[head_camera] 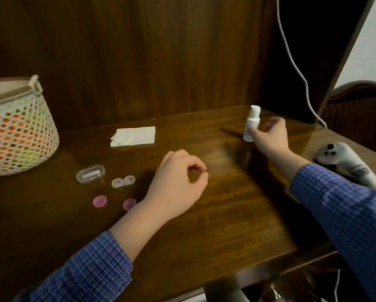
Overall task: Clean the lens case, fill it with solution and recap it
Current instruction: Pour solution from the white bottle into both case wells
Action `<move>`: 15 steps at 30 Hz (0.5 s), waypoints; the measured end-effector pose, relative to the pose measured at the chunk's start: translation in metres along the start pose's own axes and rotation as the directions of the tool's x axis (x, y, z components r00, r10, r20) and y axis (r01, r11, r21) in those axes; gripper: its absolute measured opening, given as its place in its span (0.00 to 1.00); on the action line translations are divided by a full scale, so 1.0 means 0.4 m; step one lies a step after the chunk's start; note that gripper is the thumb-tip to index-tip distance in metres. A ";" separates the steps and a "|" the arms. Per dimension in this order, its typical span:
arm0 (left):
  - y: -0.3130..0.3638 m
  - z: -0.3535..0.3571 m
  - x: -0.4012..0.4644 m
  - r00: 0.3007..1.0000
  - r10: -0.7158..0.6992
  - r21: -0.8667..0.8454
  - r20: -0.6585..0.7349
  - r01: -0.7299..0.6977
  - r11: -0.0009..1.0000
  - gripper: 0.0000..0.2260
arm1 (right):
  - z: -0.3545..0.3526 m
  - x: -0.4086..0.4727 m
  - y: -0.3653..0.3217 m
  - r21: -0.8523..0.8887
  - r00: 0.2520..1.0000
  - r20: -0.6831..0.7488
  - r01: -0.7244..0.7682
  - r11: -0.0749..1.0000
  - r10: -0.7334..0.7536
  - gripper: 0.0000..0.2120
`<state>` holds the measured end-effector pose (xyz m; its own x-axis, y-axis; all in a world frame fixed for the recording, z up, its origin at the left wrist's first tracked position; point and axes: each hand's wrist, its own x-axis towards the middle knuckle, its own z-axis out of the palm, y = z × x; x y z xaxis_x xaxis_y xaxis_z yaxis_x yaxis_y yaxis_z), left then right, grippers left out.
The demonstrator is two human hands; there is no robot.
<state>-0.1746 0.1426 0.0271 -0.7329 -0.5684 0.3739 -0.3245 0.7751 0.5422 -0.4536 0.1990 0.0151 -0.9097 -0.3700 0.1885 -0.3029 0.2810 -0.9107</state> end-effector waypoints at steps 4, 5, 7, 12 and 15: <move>-0.007 -0.016 -0.019 1.000 -0.025 0.012 -0.008 0.025 1.000 0.04 | 0.035 0.054 0.008 -0.049 1.000 0.027 0.001 0.999 0.000 0.37; -0.012 -0.026 -0.024 0.999 -0.030 0.018 -0.019 0.031 0.999 0.04 | 0.042 0.063 0.012 -0.068 0.999 0.036 0.003 0.998 0.000 0.37; -0.022 -0.047 -0.033 0.998 -0.038 0.029 -0.049 0.039 0.999 0.04 | 0.056 0.072 0.022 -0.108 0.999 0.044 -0.006 0.994 0.011 0.36; -0.053 -0.110 -0.061 0.994 -0.059 0.044 -0.095 0.063 0.997 0.05 | 0.087 0.058 0.028 -0.157 0.999 -0.002 0.046 0.987 -0.047 0.24; -0.091 -0.166 -0.073 0.979 -0.123 -0.007 -0.164 0.124 0.992 0.05 | 0.113 0.012 -0.002 -0.032 0.995 0.067 0.075 0.997 -0.073 0.24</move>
<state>-0.1016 0.1128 0.0466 -0.5792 -0.6969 0.4228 -0.4086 0.6970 0.5892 -0.4448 0.1570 0.0002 -0.8641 -0.4482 0.2289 -0.3793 0.2810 -0.8816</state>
